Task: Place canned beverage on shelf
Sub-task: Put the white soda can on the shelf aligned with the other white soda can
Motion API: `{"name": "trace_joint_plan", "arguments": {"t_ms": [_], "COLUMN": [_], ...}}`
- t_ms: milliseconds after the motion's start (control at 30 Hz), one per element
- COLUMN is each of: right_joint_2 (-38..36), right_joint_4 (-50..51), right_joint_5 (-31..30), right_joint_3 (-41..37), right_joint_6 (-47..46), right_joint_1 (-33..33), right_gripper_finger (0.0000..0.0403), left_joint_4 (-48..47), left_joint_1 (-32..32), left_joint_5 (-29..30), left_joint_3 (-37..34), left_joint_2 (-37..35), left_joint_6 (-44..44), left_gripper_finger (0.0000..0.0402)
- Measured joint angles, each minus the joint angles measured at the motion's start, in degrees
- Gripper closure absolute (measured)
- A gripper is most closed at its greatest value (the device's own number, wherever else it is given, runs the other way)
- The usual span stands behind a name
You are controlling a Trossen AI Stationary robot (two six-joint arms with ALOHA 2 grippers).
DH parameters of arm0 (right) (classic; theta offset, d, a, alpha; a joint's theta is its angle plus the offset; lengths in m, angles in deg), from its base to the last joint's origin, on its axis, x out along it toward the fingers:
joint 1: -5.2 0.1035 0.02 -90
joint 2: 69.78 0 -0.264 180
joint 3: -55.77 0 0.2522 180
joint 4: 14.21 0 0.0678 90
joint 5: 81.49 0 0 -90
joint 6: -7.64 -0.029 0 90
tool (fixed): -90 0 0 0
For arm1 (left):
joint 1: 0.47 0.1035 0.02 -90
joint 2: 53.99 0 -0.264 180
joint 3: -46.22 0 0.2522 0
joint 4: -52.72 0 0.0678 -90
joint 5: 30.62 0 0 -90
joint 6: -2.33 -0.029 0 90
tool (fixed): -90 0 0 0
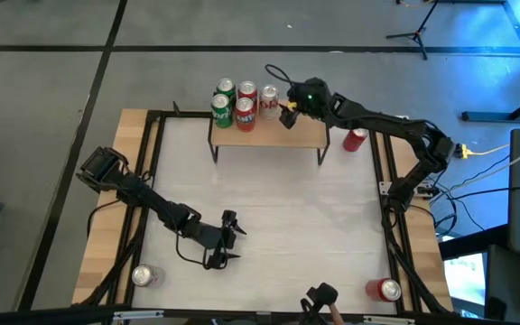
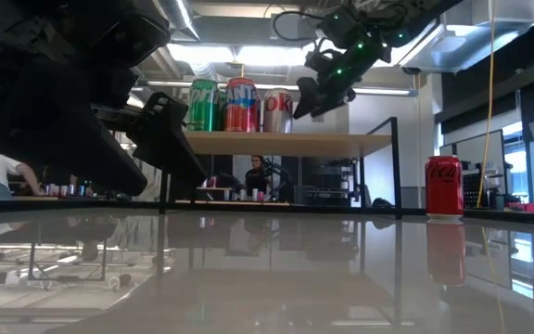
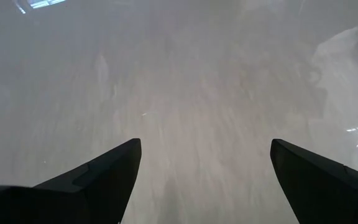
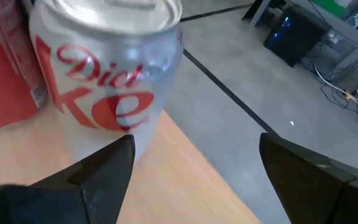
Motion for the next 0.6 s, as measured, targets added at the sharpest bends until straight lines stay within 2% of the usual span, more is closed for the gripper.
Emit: {"name": "trace_joint_plan", "arguments": {"t_ms": [167,333,500,600], "right_joint_2": [-1.0,-6.5,-12.0,-12.9], "right_joint_4": [2.6,8.7,16.7,19.5], "right_joint_5": [-0.3,1.4,4.2,4.9], "right_joint_3": [0.0,0.0,0.0,0.0], "right_joint_6": [-1.2,-2.5,-6.3,-8.7], "right_joint_1": [0.8,5.7,15.4,23.5], "right_gripper_finger": [0.0061,0.0061,0.0061,0.0061], "left_joint_4": [0.0,0.5,0.5,-4.4], "left_joint_1": [0.0,0.0,0.0,-0.2], "left_joint_5": [0.0,-2.8,-3.9,-3.5], "left_joint_3": [0.0,0.0,0.0,1.3], "left_joint_2": [0.0,0.0,0.0,-1.0], "left_joint_6": [0.1,1.1,3.5,6.3], "left_gripper_finger": [0.0053,0.0053,0.0053,0.0053]}}
